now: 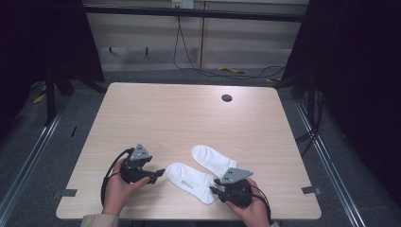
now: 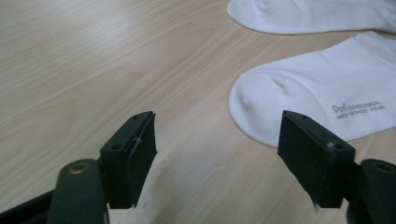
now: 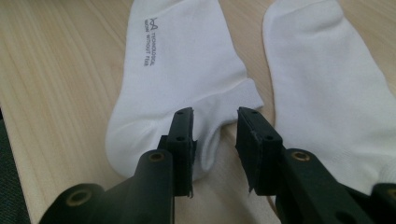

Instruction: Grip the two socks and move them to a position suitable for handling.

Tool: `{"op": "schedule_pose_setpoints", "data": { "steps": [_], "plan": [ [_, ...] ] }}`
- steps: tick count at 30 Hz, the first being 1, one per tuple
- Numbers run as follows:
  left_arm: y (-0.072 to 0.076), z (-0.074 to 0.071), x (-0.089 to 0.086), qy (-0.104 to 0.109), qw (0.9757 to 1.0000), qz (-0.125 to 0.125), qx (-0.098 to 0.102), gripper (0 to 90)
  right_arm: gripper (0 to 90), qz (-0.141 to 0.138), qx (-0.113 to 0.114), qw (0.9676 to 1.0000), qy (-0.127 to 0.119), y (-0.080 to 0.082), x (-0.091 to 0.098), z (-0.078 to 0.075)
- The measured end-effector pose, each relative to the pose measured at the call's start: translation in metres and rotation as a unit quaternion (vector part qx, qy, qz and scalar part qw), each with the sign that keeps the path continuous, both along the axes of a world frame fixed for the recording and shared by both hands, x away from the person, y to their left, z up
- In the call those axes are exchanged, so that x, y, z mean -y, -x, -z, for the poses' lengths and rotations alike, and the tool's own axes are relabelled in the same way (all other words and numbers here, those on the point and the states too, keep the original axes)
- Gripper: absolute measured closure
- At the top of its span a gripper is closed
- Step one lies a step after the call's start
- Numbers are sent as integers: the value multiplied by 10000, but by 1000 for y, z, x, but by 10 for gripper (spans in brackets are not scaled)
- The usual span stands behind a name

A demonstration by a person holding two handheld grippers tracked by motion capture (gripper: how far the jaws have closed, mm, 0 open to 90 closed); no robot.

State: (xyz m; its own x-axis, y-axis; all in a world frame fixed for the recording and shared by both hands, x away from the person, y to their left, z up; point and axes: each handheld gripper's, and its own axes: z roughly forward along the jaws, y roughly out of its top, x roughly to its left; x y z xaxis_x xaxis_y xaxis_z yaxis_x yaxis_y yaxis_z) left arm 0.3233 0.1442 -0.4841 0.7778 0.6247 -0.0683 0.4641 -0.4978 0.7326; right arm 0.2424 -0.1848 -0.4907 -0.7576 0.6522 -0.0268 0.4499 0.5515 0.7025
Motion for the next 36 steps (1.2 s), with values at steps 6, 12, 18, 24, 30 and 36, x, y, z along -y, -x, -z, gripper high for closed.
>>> {"op": "schedule_pose_setpoints", "data": {
  "steps": [6,12,18,24,30,36],
  "plan": [
    [-3,2,9,-86,9999,117,-35,313,658,58,8,9999,-132,2,5,-3],
    [-7,5,16,-68,9998,183,-31,337,656,97,-10,9999,-109,4,6,0],
    [-9,2,17,-107,9996,248,-10,342,660,96,-40,9998,-170,4,6,0],
    [-10,4,19,-152,9995,265,-66,343,677,159,-118,9997,-159,2,8,1],
    [-11,4,18,-121,9996,255,-88,352,743,189,-151,9995,-192,1,10,0],
    [-11,4,15,-96,9998,96,-120,374,778,207,-179,9994,-202,-1,8,1]
  ]
}}
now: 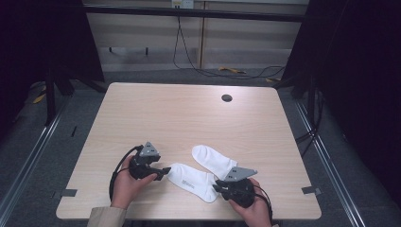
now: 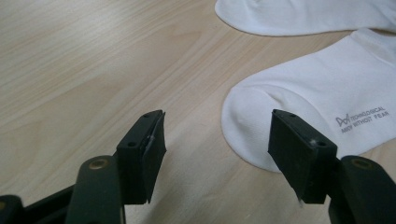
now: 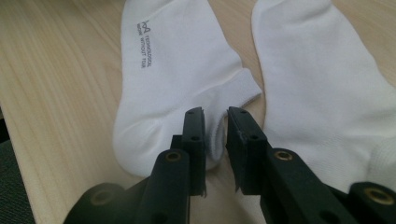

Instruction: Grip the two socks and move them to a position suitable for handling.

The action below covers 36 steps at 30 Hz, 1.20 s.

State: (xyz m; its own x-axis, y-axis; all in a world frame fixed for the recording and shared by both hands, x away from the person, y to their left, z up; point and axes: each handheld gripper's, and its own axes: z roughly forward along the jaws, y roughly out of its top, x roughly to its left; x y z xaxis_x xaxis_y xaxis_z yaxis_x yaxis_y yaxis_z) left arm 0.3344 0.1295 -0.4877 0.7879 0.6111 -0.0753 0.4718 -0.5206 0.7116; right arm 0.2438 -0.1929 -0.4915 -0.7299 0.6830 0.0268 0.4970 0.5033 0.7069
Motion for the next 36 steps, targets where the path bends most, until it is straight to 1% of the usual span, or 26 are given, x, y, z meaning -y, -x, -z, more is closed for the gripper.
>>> {"op": "schedule_pose_setpoints", "data": {
  "steps": [2,5,6,7,8,10,12,15,16,17,18,19,20,21,22,23,24,26,27,28,29,31,33,34,35,36],
  "plan": [
    [-1,0,0,-43,10000,19,-6,383,778,-13,-38,10000,-8,-1,0,1],
    [-2,0,3,-42,10000,47,-1,410,777,-15,-16,10000,9,-1,-1,1],
    [-1,1,7,-37,10000,92,-12,419,773,-10,10,10000,38,-1,-1,0],
    [-1,2,9,-96,9999,132,24,432,770,-18,18,10000,56,-1,-1,0],
    [-1,2,10,-153,9998,161,-11,439,768,-29,44,10000,81,-1,-2,0],
    [0,4,13,-184,9996,198,33,484,767,-20,53,9999,105,-1,-2,0],
    [2,5,14,-189,9995,247,-36,495,762,5,56,9999,114,-1,-1,-1],
    [3,6,16,-251,9993,257,-96,501,763,46,45,9999,105,-2,-1,-2],
    [4,6,15,-225,9994,239,-131,513,763,38,29,9999,103,-3,-1,-2],
    [4,6,15,-286,9991,263,-143,522,763,35,-22,9999,110,-3,-1,-2],
    [5,7,15,-290,9991,267,-132,524,763,30,-36,9999,131,-4,-2,-1],
    [6,8,15,-299,9991,243,-170,524,763,37,-70,9999,129,-4,-2,0],
    [6,9,15,-235,9992,244,-198,529,763,30,-62,9999,118,-5,-2,1],
    [6,9,15,-235,9992,244,-198,533,763,-1,-34,9999,123,-5,-3,1],
    [7,9,16,-226,9992,262,-184,540,763,27,-57,9999,137,-5,-3,0],
    [7,9,17,-212,9992,301,-163,557,763,-15,-15,9998,173,-5,-4,0],
    [8,9,17,-252,9990,311,-186,582,763,-14,1,9998,190,-5,-4,-1],
    [8,8,18,-250,9990,305,-201,614,763,1,-14,9999,167,-5,-4,-1],
    [9,8,19,-257,9989,329,-202,645,763,10,-13,9999,156,-5,-4,-2],
    [9,7,20,-252,9989,324,-219,663,763,11,-20,9999,148,-4,-3,-2],
    [9,6,21,-298,9986,340,-278,687,762,8,-25,9999,159,-4,-3,-2],
    [10,6,22,-274,9984,381,-303,739,763,-2,8,9998,203,-5,-3,-2],
    [10,7,22,-209,9983,404,-351,803,763,30,-24,9998,199,-5,-2,-2],
    [11,7,23,-170,9984,400,-373,825,762,31,-18,9998,188,-5,-2,-2],
    [11,7,23,-184,9982,423,-388,839,762,22,-57,9998,188,-5,-2,-1],
    [12,6,23,-198,9980,444,-412,846,762,9,-46,9998,178,-5,-2,0]
  ]
}}
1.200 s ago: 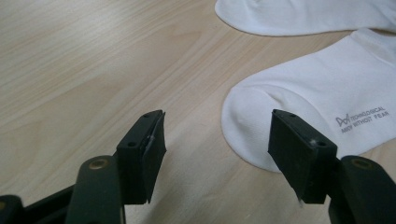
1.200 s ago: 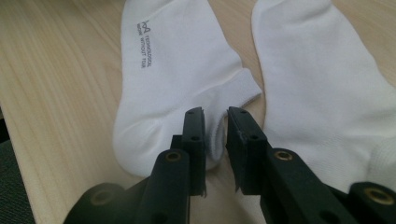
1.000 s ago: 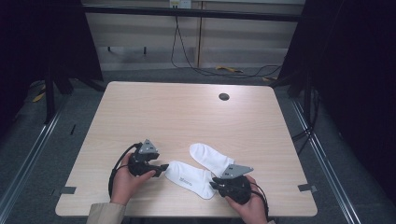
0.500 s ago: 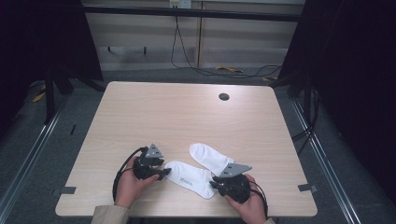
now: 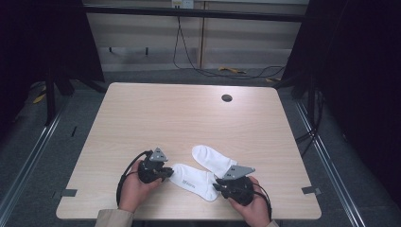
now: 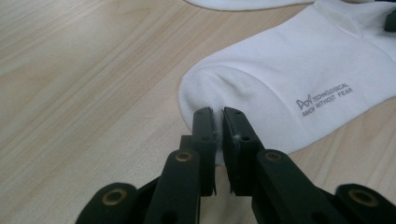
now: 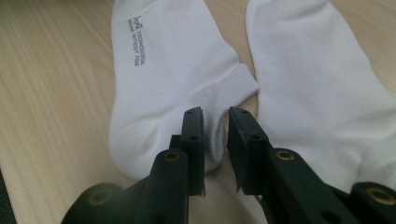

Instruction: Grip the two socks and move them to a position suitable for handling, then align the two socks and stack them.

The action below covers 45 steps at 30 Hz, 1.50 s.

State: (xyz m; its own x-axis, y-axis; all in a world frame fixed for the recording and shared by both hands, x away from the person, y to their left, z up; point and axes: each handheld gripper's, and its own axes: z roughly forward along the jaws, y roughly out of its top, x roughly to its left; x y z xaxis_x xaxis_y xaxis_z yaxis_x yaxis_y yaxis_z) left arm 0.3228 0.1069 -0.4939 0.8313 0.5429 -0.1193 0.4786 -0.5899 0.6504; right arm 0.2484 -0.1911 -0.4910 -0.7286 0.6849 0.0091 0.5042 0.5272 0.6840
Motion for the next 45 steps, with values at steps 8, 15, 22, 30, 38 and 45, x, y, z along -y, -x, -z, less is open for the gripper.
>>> {"op": "schedule_pose_setpoints", "data": {
  "steps": [8,15,22,30,38,45],
  "plan": [
    [2,-3,0,-73,9999,28,-90,862,766,-41,12,10000,12,0,0,-1],
    [4,-11,-4,118,9999,29,-38,865,811,-21,-55,10000,-47,0,3,-2],
    [5,-19,-7,220,9998,30,-13,866,863,-63,-160,9996,-217,-1,5,-6],
    [7,-27,-5,291,9995,61,70,867,864,-97,-79,9992,-392,0,9,-13],
    [5,-40,-3,326,9992,112,182,868,864,-48,-44,9978,-664,0,16,-22],
    [-2,-50,4,409,9987,96,275,868,864,18,-8,9964,-844,-1,24,-27]
  ]
}}
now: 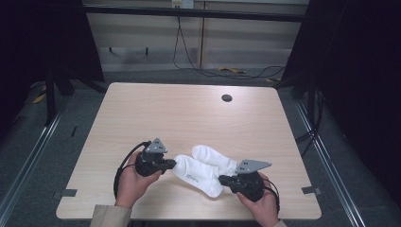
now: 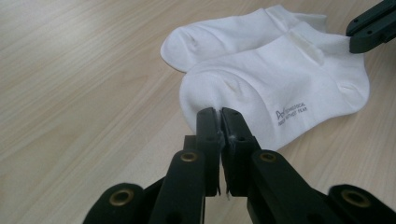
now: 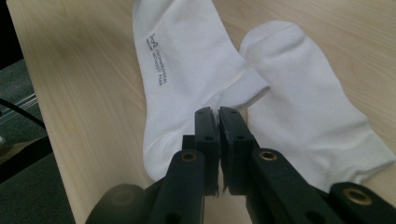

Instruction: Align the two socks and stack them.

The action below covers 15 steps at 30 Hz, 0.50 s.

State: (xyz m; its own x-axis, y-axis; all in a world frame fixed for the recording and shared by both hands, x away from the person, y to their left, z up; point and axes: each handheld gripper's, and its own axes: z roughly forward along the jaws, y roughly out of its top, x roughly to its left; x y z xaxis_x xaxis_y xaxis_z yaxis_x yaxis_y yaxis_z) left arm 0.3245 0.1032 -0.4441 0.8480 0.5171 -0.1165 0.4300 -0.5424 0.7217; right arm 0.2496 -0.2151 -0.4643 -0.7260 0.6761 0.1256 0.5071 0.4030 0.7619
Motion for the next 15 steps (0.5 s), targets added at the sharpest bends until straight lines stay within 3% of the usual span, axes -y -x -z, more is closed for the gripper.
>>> {"op": "schedule_pose_setpoints", "data": {
  "steps": [15],
  "plan": [
    [-19,-4,24,-113,9999,63,23,868,864,277,76,9994,-210,-9,21,-7]
  ]
}}
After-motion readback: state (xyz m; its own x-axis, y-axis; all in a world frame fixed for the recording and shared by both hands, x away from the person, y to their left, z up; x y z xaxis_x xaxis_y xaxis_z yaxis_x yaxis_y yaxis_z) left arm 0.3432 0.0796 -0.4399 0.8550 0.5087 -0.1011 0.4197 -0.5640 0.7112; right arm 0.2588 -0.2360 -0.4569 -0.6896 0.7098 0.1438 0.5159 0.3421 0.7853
